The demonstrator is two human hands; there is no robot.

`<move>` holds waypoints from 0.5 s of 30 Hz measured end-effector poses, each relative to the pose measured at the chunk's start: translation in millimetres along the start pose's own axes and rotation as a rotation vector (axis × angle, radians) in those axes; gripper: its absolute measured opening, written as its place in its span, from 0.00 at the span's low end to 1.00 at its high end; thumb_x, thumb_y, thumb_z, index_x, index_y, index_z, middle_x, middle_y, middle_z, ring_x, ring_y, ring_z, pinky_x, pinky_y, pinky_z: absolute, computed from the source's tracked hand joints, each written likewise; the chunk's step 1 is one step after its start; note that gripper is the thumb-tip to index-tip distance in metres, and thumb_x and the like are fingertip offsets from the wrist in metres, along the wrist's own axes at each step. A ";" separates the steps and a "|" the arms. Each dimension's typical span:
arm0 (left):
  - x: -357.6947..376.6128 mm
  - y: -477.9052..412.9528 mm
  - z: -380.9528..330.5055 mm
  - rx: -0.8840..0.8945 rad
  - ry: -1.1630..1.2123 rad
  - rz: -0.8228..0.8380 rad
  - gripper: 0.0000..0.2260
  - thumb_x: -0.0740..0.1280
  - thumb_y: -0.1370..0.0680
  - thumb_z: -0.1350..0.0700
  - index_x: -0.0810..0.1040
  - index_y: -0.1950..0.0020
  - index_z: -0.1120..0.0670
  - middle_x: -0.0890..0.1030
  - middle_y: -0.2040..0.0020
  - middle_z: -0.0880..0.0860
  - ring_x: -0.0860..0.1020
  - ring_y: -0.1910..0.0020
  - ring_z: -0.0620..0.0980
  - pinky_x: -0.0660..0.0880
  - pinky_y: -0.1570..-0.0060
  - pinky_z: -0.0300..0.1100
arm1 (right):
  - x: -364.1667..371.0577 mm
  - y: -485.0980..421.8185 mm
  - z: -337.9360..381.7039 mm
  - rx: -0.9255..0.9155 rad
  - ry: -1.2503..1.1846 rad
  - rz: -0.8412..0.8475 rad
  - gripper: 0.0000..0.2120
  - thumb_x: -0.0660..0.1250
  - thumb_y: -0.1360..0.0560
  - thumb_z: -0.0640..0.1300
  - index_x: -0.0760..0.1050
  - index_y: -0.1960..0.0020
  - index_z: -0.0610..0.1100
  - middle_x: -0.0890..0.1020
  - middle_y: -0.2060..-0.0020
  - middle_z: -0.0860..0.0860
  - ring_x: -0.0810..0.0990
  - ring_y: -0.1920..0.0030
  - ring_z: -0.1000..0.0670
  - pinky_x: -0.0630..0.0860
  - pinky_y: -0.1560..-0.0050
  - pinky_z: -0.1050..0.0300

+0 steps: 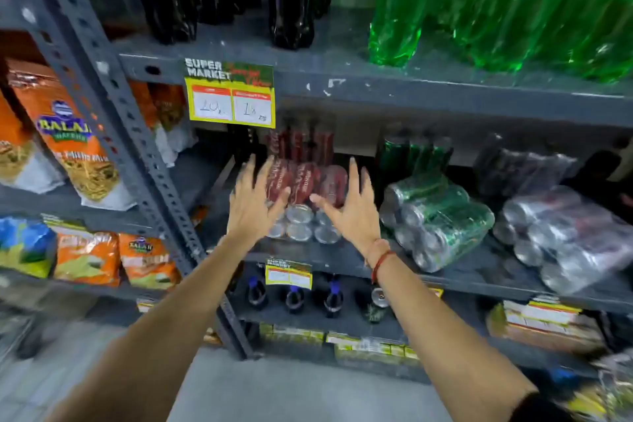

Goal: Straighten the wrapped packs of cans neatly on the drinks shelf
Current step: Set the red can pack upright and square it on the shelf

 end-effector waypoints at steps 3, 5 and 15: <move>17.0 -30.6 12.3 -0.308 0.191 0.339 0.38 0.60 0.27 0.34 0.44 0.24 0.42 0.54 0.22 0.58 0.59 0.26 0.62 0.60 0.30 0.56 | 24.1 -21.9 -14.8 0.307 -0.224 0.382 0.61 0.74 0.39 0.65 0.34 0.25 0.53 0.57 0.24 0.40 0.63 0.27 0.39 0.63 0.29 0.45; 30.6 -42.6 18.0 -0.377 0.318 0.511 0.41 0.63 0.29 0.33 0.44 0.24 0.43 0.60 0.23 0.53 0.60 0.26 0.57 0.57 0.29 0.50 | 33.6 -33.9 -22.6 0.389 -0.309 0.487 0.65 0.77 0.41 0.62 0.29 0.26 0.53 0.63 0.26 0.46 0.65 0.28 0.42 0.65 0.30 0.45; 42.6 -33.8 25.7 -0.356 0.400 0.493 0.45 0.63 0.36 0.26 0.42 0.27 0.35 0.69 0.27 0.49 0.63 0.27 0.57 0.56 0.28 0.59 | 50.6 -39.1 -42.2 0.279 -0.455 0.517 0.72 0.81 0.56 0.66 0.36 0.27 0.61 0.74 0.34 0.53 0.73 0.34 0.52 0.68 0.30 0.46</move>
Point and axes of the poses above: each hand's wrist, its own y-axis away from the middle knuckle, its own x-axis out of the palm, z = x × y, the point moved 4 cm from there along -y, towards the middle knuckle
